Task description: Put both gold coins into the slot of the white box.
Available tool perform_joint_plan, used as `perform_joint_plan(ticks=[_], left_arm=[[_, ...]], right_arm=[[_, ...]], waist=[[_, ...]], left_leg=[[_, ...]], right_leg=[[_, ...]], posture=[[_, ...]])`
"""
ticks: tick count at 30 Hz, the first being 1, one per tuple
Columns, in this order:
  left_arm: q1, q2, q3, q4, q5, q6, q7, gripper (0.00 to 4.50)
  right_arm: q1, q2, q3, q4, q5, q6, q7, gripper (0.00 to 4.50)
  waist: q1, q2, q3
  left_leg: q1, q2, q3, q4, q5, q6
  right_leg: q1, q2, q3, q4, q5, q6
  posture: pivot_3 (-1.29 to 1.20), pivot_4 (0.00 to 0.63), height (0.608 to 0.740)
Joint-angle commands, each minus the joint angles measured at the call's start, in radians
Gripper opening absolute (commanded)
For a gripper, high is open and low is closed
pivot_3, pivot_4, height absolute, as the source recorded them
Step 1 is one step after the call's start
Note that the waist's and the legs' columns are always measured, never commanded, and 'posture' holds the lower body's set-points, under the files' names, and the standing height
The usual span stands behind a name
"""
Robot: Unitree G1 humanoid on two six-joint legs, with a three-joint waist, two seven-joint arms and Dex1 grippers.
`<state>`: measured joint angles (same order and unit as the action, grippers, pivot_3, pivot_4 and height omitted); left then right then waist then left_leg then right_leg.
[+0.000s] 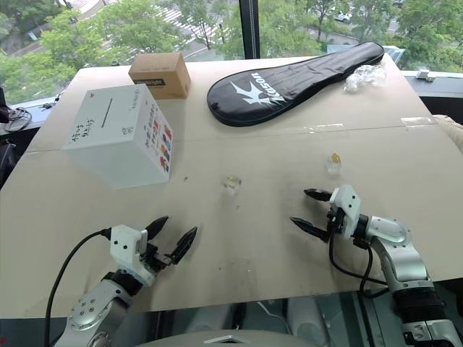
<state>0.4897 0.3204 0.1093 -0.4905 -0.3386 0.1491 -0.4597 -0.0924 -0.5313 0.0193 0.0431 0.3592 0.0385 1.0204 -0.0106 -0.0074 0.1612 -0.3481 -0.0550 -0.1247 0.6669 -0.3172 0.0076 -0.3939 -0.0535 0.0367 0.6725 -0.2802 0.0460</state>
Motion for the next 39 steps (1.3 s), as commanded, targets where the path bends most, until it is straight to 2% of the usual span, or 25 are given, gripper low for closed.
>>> perform_joint_plan(ticks=[1, 9, 12, 14, 18, 21, 26, 29, 35, 39], left_arm=[[-0.001, 0.007, 0.016, -0.015, -0.010, -0.018, -0.012, 4.39], [-0.003, 0.021, 0.021, -0.047, -0.020, 0.002, -0.013, 4.39], [0.003, 0.046, 0.044, -0.064, -0.078, 0.005, -0.063, 4.39], [0.007, 0.085, 0.082, -0.076, -0.152, 0.015, -0.128, 4.39], [0.003, 0.200, 0.160, -0.091, -0.201, 0.029, -0.223, 4.39], [0.003, 0.257, 0.230, -0.127, -0.289, 0.076, -0.253, 4.39], [0.010, 0.326, 0.326, -0.163, -0.326, 0.142, -0.249, 4.39], [0.027, 0.329, 0.364, -0.177, -0.332, 0.157, -0.246, 4.50], [0.045, 0.310, 0.372, -0.186, -0.317, 0.160, -0.241, 4.50], [0.049, 0.296, 0.369, -0.171, -0.297, 0.152, -0.241, 4.50]], right_arm=[[-0.003, 0.002, -0.014, -0.031, 0.008, -0.014, -0.001, 4.50], [-0.030, 0.012, 0.002, -0.057, -0.005, -0.006, -0.022, 4.50], [-0.067, 0.038, 0.041, -0.082, -0.012, 0.020, -0.037, 4.50], [-0.121, 0.094, 0.100, -0.064, -0.074, 0.021, -0.087, 4.50], [-0.254, 0.232, 0.205, -0.005, -0.196, 0.075, -0.221, 4.50], [-0.320, 0.320, 0.251, 0.014, -0.217, 0.110, -0.261, 4.50], [-0.373, 0.393, 0.297, 0.056, -0.274, 0.126, -0.318, 4.50], [-0.377, 0.389, 0.315, 0.071, -0.308, 0.129, -0.333, 3.72], [-0.393, 0.394, 0.320, 0.103, -0.323, 0.121, -0.332, 0.95], [-0.392, 0.406, 0.316, 0.104, -0.312, 0.120, -0.320, 0.92]], waist=[[0.000, 0.000, 0.000], [-0.001, 0.000, 0.000], [-0.005, 0.000, 0.000], [-0.006, 0.000, 0.001], [-0.010, 0.001, 0.002], [-0.003, 0.001, 0.002], [-0.003, 0.001, 0.001], [-0.007, 0.001, 0.001], [-0.012, 0.001, 0.001], [-0.019, 0.001, 0.001]], left_leg=[[0.000, 0.000, 0.000, 0.000, 0.000, 0.000], [0.000, 0.000, 0.000, 0.000, 0.000, 0.000], [0.000, 0.000, 0.000, 0.000, 0.000, 0.000], [0.000, 0.001, 0.000, 0.000, 0.000, 0.000], [0.000, 0.002, 0.001, -0.001, 0.000, -0.001], [-0.001, 0.001, 0.000, -0.001, 0.000, -0.001], [-0.008, 0.000, -0.004, -0.001, 0.000, -0.001], [-0.015, -0.001, -0.004, 0.001, 0.000, -0.001], [-0.016, 0.000, -0.001, 0.001, 0.000, -0.002], [-0.015, 0.000, -0.001, 0.001, 0.000, -0.002]], right_leg=[[0.000, 0.000, 0.000, 0.000, 0.000, 0.000], [0.000, 0.000, 0.000, 0.000, 0.000, 0.000], [0.000, 0.000, 0.000, 0.000, 0.000, 0.000], [0.000, 0.001, 0.000, 0.000, 0.000, 0.000], [-0.003, 0.002, 0.001, 0.002, 0.000, -0.001], [-0.003, 0.001, 0.000, 0.001, 0.000, -0.001], [-0.009, 0.000, -0.003, -0.002, 0.000, -0.001], [-0.015, 0.000, -0.004, 0.000, 0.001, -0.001], [-0.018, 0.000, -0.001, 0.004, 0.000, -0.001], [-0.018, 0.001, -0.001, 0.004, 0.001, -0.001]], posture=[[0.00, 0.150, 0.740], [0.00, 0.150, 0.740], [0.00, 0.150, 0.740], [0.00, 0.150, 0.740], [0.00, 0.150, 0.740], [0.00, 0.150, 0.740], [0.00, 0.150, 0.740], [0.00, 0.150, 0.740], [0.00, 0.150, 0.740], [0.00, 0.150, 0.740]])
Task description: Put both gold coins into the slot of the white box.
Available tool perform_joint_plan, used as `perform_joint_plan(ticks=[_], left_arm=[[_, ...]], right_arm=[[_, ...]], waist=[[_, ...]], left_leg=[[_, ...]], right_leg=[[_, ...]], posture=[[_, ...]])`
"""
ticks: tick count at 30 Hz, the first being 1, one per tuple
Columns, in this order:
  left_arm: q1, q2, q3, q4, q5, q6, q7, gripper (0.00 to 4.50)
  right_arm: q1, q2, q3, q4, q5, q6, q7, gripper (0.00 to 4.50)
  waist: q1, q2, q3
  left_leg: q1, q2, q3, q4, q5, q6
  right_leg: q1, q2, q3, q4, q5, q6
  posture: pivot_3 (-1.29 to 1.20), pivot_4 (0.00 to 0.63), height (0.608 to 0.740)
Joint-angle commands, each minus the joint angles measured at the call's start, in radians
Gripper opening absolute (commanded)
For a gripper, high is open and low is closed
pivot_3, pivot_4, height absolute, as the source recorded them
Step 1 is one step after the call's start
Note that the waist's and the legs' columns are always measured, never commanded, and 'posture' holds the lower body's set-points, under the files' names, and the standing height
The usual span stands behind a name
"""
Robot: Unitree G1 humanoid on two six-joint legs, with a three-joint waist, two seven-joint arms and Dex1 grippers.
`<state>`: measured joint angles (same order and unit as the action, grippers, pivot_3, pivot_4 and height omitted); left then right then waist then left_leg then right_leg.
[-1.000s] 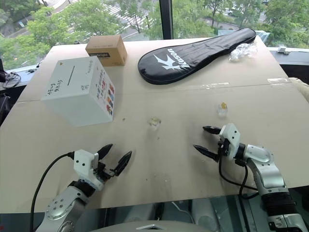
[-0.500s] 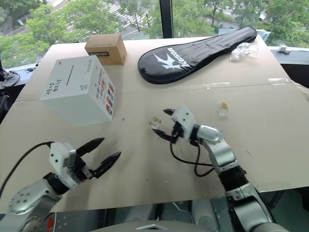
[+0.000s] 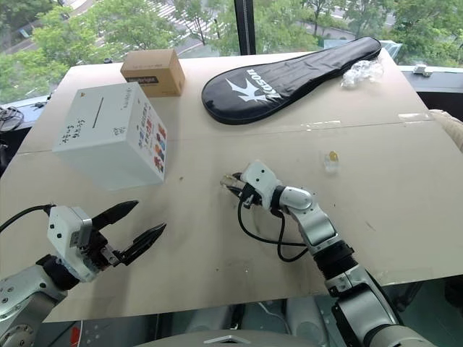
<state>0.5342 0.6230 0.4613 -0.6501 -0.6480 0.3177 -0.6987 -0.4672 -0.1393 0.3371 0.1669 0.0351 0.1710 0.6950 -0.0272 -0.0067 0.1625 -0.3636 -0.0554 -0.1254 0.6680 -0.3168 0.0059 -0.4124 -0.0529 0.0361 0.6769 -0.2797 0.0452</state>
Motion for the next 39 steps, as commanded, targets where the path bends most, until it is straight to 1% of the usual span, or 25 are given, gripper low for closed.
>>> perform_joint_plan(ticks=[1, 9, 11, 12, 16, 23, 24, 26, 29, 30, 32, 33, 39], left_arm=[[0.005, -0.008, 0.016, -0.007, 0.018, -0.018, -0.005, 4.50], [-0.002, -0.024, 0.009, -0.003, 0.029, -0.014, -0.009, 4.50], [-0.004, -0.026, 0.002, 0.000, 0.042, -0.015, -0.007, 4.50], [-0.005, -0.028, 0.000, 0.000, 0.042, -0.014, -0.007, 4.50], [-0.006, -0.036, -0.002, -0.002, 0.044, -0.015, -0.008, 4.50], [-0.003, -0.050, -0.001, -0.018, 0.046, -0.009, 0.003, 4.50], [-0.002, -0.051, 0.000, -0.021, 0.046, -0.008, 0.003, 4.50], [0.001, -0.052, 0.002, -0.023, 0.046, -0.007, 0.002, 4.50], [-0.001, -0.053, 0.006, -0.023, 0.044, -0.005, 0.002, 4.50], [-0.001, -0.053, 0.006, -0.023, 0.044, -0.005, 0.002, 4.50], [-0.006, -0.050, 0.007, -0.021, 0.044, -0.003, 0.002, 4.50], [-0.009, -0.048, 0.007, -0.020, 0.044, -0.002, 0.002, 4.50], [-0.031, -0.045, 0.004, -0.016, 0.037, 0.005, 0.000, 4.50]], right_arm=[[-0.018, 0.018, -0.004, -0.021, 0.016, -0.008, 0.004, 0.92], [-0.026, 0.015, -0.012, -0.027, 0.021, 0.012, 0.011, 0.92], [-0.030, 0.008, -0.008, -0.025, 0.004, 0.002, 0.004, 1.95], [-0.030, 0.006, -0.007, -0.025, -0.001, 0.002, 0.000, 2.28], [-0.037, 0.008, -0.009, -0.032, 0.004, 0.019, -0.003, 4.06], [-0.050, 0.038, -0.027, -0.041, 0.045, 0.033, -0.002, 4.06], [-0.048, 0.039, -0.026, -0.041, 0.047, 0.033, 0.000, 3.84], [-0.045, 0.037, -0.019, -0.038, 0.042, 0.030, 0.000, 3.17], [-0.045, 0.024, -0.005, -0.028, 0.023, 0.035, 0.000, 1.82], [-0.046, 0.021, -0.002, -0.024, 0.017, 0.036, -0.002, 1.44], [-0.048, 0.020, -0.001, -0.020, 0.009, 0.033, -0.008, 0.32], [-0.050, 0.021, -0.002, -0.020, 0.009, 0.032, -0.009, 0.03], [-0.052, 0.032, -0.019, -0.034, 0.026, 0.036, -0.014, 0.03]], waist=[[-0.005, 0.000, 0.000], [-0.013, 0.000, 0.000], [-0.013, 0.000, 0.000], [-0.013, 0.000, 0.000], [-0.014, 0.000, 0.000], [-0.014, 0.000, 0.000], [-0.014, 0.000, 0.000], [-0.014, 0.000, 0.000], [-0.014, 0.000, 0.000], [-0.014, 0.000, 0.000], [-0.014, 0.000, 0.000], [-0.014, 0.000, 0.000], [-0.014, 0.000, 0.000]], left_leg=[[0.000, 0.000, 0.000, 0.000, 0.000, 0.000], [0.000, 0.000, 0.000, 0.000, 0.000, 0.000], [0.000, 0.000, 0.000, 0.000, 0.000, 0.000], [0.000, 0.000, 0.000, 0.000, 0.000, 0.000], [0.000, 0.000, 0.000, 0.000, 0.000, 0.000], [0.000, 0.000, 0.001, 0.000, 0.000, 0.000], [0.000, 0.000, 0.001, 0.000, 0.000, 0.000], [0.000, 0.000, 0.001, 0.000, 0.000, 0.000], [0.000, 0.000, 0.001, 0.000, 0.000, 0.000], [0.000, 0.000, 0.001, 0.000, 0.000, 0.000], [0.000, 0.000, 0.001, 0.000, 0.000, 0.000], [0.000, 0.000, 0.001, 0.000, 0.000, 0.000], [0.000, 0.000, 0.001, 0.000, 0.000, 0.000]], right_leg=[[0.000, 0.000, 0.000, 0.000, 0.000, 0.000], [0.000, 0.000, 0.000, 0.000, 0.000, 0.000], [0.000, 0.000, 0.000, 0.001, 0.000, 0.000], [0.000, 0.000, 0.001, 0.001, 0.000, 0.000], [0.000, 0.000, 0.001, 0.001, 0.000, 0.000], [-0.001, 0.000, 0.001, 0.001, 0.000, 0.000], [0.000, 0.000, 0.001, 0.001, 0.000, 0.000], [0.000, 0.000, 0.001, 0.001, 0.000, 0.000], [-0.001, 0.000, 0.001, 0.001, 0.000, 0.000], [-0.001, 0.000, 0.001, 0.001, 0.000, 0.000], [-0.001, 0.000, 0.001, 0.001, 0.000, 0.000], [-0.001, 0.000, 0.001, 0.001, 0.000, 0.000], [-0.001, 0.000, 0.001, 0.001, 0.000, 0.000]], posture=[[0.00, 0.150, 0.740], [0.00, 0.150, 0.740], [0.00, 0.150, 0.740], [0.00, 0.150, 0.740], [0.00, 0.150, 0.740], [0.00, 0.150, 0.740], [0.00, 0.150, 0.740], [0.00, 0.150, 0.740], [0.00, 0.150, 0.740], [0.00, 0.150, 0.740], [0.00, 0.150, 0.740], [0.00, 0.150, 0.740], [0.00, 0.150, 0.740]])
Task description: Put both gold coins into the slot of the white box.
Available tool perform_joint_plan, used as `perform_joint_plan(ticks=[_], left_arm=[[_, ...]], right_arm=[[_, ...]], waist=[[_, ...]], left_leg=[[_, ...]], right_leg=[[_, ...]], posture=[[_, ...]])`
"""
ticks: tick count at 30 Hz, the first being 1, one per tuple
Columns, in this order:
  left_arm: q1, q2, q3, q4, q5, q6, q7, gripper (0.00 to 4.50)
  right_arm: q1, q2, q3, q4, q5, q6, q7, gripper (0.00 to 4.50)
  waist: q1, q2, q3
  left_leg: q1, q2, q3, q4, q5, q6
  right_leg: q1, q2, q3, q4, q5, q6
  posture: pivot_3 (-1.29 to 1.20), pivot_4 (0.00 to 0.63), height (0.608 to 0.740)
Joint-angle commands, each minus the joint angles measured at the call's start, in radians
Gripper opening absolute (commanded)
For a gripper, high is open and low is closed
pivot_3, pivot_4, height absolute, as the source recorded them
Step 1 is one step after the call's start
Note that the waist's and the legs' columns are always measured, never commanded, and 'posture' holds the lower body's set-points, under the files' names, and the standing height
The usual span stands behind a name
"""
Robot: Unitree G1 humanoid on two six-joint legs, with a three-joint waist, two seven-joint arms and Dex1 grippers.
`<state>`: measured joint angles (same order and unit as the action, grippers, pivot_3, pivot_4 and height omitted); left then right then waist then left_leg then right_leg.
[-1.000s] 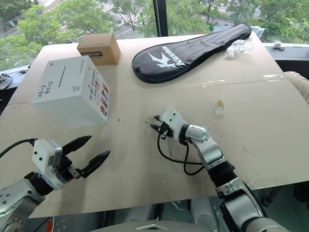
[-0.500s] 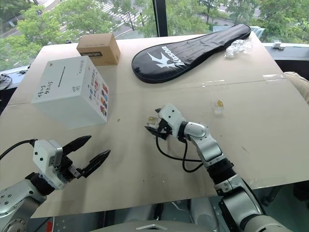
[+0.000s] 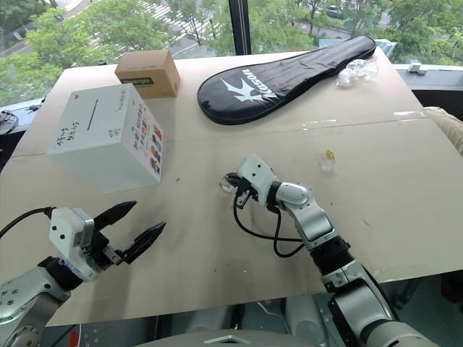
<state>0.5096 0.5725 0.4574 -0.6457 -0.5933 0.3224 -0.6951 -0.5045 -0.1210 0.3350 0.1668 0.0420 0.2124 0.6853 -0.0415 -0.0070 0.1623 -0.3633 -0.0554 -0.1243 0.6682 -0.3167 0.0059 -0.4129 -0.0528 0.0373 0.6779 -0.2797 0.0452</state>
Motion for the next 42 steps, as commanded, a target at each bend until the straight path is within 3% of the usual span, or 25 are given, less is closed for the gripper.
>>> perform_joint_plan(ticks=[1, 8, 11, 17, 22, 25, 28, 40, 41, 42], left_arm=[[-0.010, 0.006, 0.007, -0.020, -0.021, 0.001, -0.006, 4.50], [-0.038, -0.011, 0.010, -0.031, -0.095, 0.018, -0.014, 4.50], [-0.074, -0.022, 0.013, -0.061, -0.212, 0.062, 0.012, 4.50], [-0.248, -0.111, -0.034, -0.053, -0.612, 0.161, 0.212, 4.50], [-0.301, -0.175, -0.090, -0.037, -0.805, 0.182, 0.299, 4.50], [-0.313, -0.204, -0.126, -0.040, -0.882, 0.185, 0.326, 3.64], [-0.327, -0.219, -0.163, -0.054, -0.960, 0.194, 0.335, 2.39], [-0.345, -0.202, -0.230, -0.060, -1.008, 0.201, 0.330, 2.39], [-0.348, -0.204, -0.229, -0.058, -1.009, 0.199, 0.333, 1.95], [-0.350, -0.204, -0.228, -0.057, -1.010, 0.198, 0.336, 1.84]], right_arm=[[-0.012, 0.016, -0.025, -0.050, 0.037, 0.005, 0.004, 0.03], [-0.004, 0.014, -0.094, -0.190, 0.225, 0.176, 0.075, 0.03], [-0.002, 0.018, -0.133, -0.246, 0.317, 0.304, 0.071, 0.03], [-0.022, 0.062, -0.249, -0.359, 0.625, 0.606, 0.052, 0.03], [-0.029, 0.089, -0.296, -0.425, 0.796, 0.739, 0.011, 0.03], [-0.038, 0.115, -0.331, -0.449, 0.918, 0.810, -0.023, 0.00], [-0.052, 0.141, -0.364, -0.455, 1.031, 0.857, -0.072, 0.00], [-0.066, 0.137, -0.357, -0.455, 1.140, 0.858, -0.157, 0.00], [-0.065, 0.136, -0.356, -0.455, 1.141, 0.855, -0.158, 0.00], [-0.065, 0.135, -0.355, -0.455, 1.143, 0.853, -0.159, 0.00]], waist=[[0.000, 0.000, 0.000], [0.001, 0.000, 0.000], [0.002, 0.000, 0.000], [0.001, 0.000, 0.000], [0.000, 0.000, 0.000], [0.000, 0.000, -0.001], [0.000, 0.000, -0.001], [-0.001, 0.000, -0.001], [-0.001, 0.000, -0.001], [-0.001, 0.000, -0.001]], left_leg=[[0.000, 0.000, 0.000, 0.000, 0.000, 0.000], [0.000, 0.000, 0.000, 0.000, 0.000, 0.000], [0.000, 0.000, -0.001, 0.000, 0.000, 0.000], [0.000, 0.000, -0.001, 0.001, 0.000, 0.000], [0.000, 0.000, -0.001, 0.001, 0.000, 0.000], [0.000, 0.000, -0.001, 0.001, 0.000, 0.000], [0.000, 0.000, -0.001, 0.001, 0.000, 0.000], [0.000, 0.000, 0.000, 0.001, 0.000, 0.000], [0.000, 0.000, -0.001, 0.001, 0.000, 0.000], [0.000, 0.000, -0.001, 0.001, 0.000, 0.000]], right_leg=[[0.000, 0.000, 0.000, 0.000, 0.000, 0.000], [0.000, 0.000, 0.000, 0.000, 0.000, 0.000], [0.000, 0.000, 0.000, 0.000, 0.000, 0.000], [0.000, 0.000, -0.001, 0.001, 0.000, 0.000], [0.000, 0.000, 0.000, 0.001, 0.000, 0.000], [0.000, 0.000, 0.000, 0.001, 0.000, 0.000], [0.000, 0.000, 0.000, 0.001, 0.000, 0.000], [0.000, 0.000, 0.000, 0.001, 0.000, 0.000], [0.000, 0.000, 0.000, 0.001, 0.000, 0.000], [0.000, 0.000, 0.000, 0.001, 0.000, 0.000]], posture=[[0.00, 0.150, 0.740], [0.00, 0.150, 0.740], [0.00, 0.150, 0.740], [0.00, 0.150, 0.740], [0.00, 0.150, 0.740], [0.00, 0.150, 0.740], [0.00, 0.150, 0.740], [0.00, 0.150, 0.740], [0.00, 0.150, 0.740], [0.00, 0.150, 0.740]])
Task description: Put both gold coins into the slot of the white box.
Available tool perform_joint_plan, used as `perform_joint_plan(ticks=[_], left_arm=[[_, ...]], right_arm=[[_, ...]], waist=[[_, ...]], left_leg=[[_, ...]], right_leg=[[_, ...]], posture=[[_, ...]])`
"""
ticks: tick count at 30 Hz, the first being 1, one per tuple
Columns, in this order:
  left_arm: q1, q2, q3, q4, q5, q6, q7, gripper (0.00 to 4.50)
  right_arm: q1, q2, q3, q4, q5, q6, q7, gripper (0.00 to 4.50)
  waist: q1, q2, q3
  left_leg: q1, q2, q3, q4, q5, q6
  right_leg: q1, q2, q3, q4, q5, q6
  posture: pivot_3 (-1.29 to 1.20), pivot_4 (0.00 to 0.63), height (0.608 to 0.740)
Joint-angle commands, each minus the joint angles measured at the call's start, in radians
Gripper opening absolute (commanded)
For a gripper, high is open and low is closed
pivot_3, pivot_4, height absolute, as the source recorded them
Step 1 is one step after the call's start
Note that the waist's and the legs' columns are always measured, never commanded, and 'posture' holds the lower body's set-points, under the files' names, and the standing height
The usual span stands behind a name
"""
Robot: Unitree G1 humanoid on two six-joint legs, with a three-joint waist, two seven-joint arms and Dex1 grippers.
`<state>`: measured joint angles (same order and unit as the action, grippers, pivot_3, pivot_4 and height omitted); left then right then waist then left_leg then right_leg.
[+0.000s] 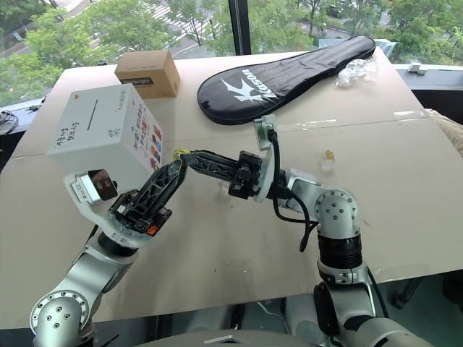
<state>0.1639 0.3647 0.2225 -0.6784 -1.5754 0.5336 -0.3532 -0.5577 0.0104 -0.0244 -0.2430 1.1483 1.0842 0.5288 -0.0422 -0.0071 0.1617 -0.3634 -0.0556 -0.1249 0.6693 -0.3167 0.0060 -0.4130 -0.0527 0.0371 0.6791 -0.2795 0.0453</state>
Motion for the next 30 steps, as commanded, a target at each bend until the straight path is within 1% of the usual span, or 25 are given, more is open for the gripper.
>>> perform_joint_plan(ticks=[1, 2, 4, 5, 18, 21, 22, 23, 25, 26, 27, 29, 30], left_arm=[[-0.007, -0.001, 0.007, -0.025, -0.030, -0.018, 0.000, 1.50], [-0.010, -0.004, 0.009, -0.024, -0.036, -0.022, 0.005, 0.96], [-0.015, -0.007, 0.010, -0.027, -0.042, -0.027, 0.007, 0.18], [-0.016, -0.005, 0.010, -0.027, -0.042, -0.028, 0.005, 0.06], [-0.024, 0.002, -0.007, -0.033, -0.036, -0.028, -0.008, 0.06], [-0.035, 0.001, -0.009, -0.022, -0.016, -0.030, 0.000, 0.00], [-0.040, 0.000, -0.008, -0.020, -0.009, -0.033, 0.005, 0.00], [-0.056, 0.004, 0.007, -0.016, 0.010, -0.045, 0.023, 0.00], [-0.082, 0.013, 0.031, -0.014, 0.034, -0.060, 0.051, 0.00], [-0.099, 0.022, 0.049, -0.014, 0.040, -0.069, 0.063, 0.00], [-0.138, 0.050, 0.092, -0.005, 0.060, -0.088, 0.100, 0.00], [-0.217, 0.117, 0.172, 0.027, 0.136, -0.117, 0.194, 0.00], [-0.252, 0.160, 0.197, 0.047, 0.225, -0.121, 0.245, 0.00]], right_arm=[[-0.011, 0.003, 0.005, -0.044, 0.038, -0.021, -0.004, 0.00], [-0.012, 0.004, 0.007, -0.042, 0.038, -0.024, -0.006, 0.00], [-0.012, 0.004, 0.010, -0.040, 0.040, -0.028, -0.007, 0.00], [-0.012, 0.003, 0.012, -0.038, 0.041, -0.030, -0.008, 0.00], [-0.007, -0.010, 0.022, -0.043, 0.058, -0.044, -0.020, 0.00], [-0.005, -0.019, 0.031, -0.047, 0.052, -0.053, -0.011, 0.86], [-0.004, -0.021, 0.032, -0.048, 0.053, -0.056, -0.010, 1.27], [-0.001, -0.014, 0.019, -0.042, 0.045, -0.073, -0.038, 1.83], [0.003, -0.015, 0.001, -0.031, 0.036, -0.090, -0.070, 2.79], [0.004, -0.029, -0.005, -0.027, 0.030, -0.092, -0.075, 3.26], [0.003, -0.067, -0.007, -0.022, -0.026, -0.123, -0.067, 3.73], [-0.002, -0.158, 0.010, -0.023, -0.155, -0.205, -0.012, 3.73], [-0.012, -0.207, 0.035, -0.027, -0.232, -0.262, 0.028, 3.73]], waist=[[0.000, 0.000, 0.000], [0.000, 0.000, 0.000], [0.001, 0.000, 0.000], [0.001, 0.000, 0.000], [0.001, 0.000, 0.000], [0.001, 0.000, 0.000], [0.001, 0.000, 0.000], [0.001, 0.000, 0.000], [0.001, 0.000, 0.000], [0.002, 0.000, 0.000], [0.002, 0.000, 0.000], [0.007, 0.000, 0.000], [0.010, 0.000, 0.000]], left_leg=[[0.000, 0.000, 0.000, 0.000, 0.000, 0.000], [0.000, 0.000, 0.000, 0.000, 0.000, 0.000], [0.000, 0.000, 0.000, 0.000, 0.000, 0.000], [0.000, 0.000, 0.000, 0.000, 0.000, 0.000], [0.000, 0.000, 0.000, 0.000, 0.000, 0.000], [0.000, 0.000, 0.000, 0.000, 0.000, 0.000], [0.000, 0.000, 0.000, 0.000, 0.000, 0.000], [0.000, 0.000, 0.000, 0.000, 0.000, 0.000], [0.000, 0.000, 0.000, 0.000, 0.000, 0.000], [0.000, 0.000, 0.000, 0.000, 0.000, 0.000], [0.000, 0.000, 0.000, 0.000, 0.000, 0.000], [0.000, 0.000, 0.000, 0.000, 0.000, 0.000], [0.000, -0.001, -0.001, 0.001, 0.000, 0.000]], right_leg=[[0.000, 0.000, 0.000, 0.000, 0.000, 0.000], [0.000, 0.000, 0.000, 0.000, 0.000, 0.000], [0.000, 0.000, 0.000, 0.000, 0.000, 0.000], [0.000, 0.000, 0.000, 0.000, 0.000, 0.000], [0.000, 0.000, 0.000, 0.000, 0.000, 0.000], [0.000, 0.000, 0.000, 0.000, 0.000, 0.000], [0.000, 0.000, 0.000, 0.000, 0.000, 0.000], [0.000, 0.000, 0.000, 0.000, 0.000, 0.000], [0.000, 0.000, 0.000, 0.000, 0.000, 0.000], [0.000, 0.000, 0.000, 0.000, 0.000, 0.000], [0.000, 0.000, 0.000, 0.000, 0.000, 0.000], [0.000, 0.000, -0.001, 0.000, 0.000, 0.000], [0.000, 0.000, -0.001, 0.000, 0.000, 0.000]], posture=[[0.00, 0.150, 0.740], [0.00, 0.150, 0.740], [0.00, 0.150, 0.740], [0.00, 0.150, 0.740], [0.00, 0.150, 0.740], [0.00, 0.150, 0.740], [0.00, 0.150, 0.740], [0.00, 0.150, 0.740], [0.00, 0.150, 0.740], [0.00, 0.150, 0.740], [0.00, 0.150, 0.740], [0.00, 0.150, 0.740], [0.00, 0.150, 0.740]])
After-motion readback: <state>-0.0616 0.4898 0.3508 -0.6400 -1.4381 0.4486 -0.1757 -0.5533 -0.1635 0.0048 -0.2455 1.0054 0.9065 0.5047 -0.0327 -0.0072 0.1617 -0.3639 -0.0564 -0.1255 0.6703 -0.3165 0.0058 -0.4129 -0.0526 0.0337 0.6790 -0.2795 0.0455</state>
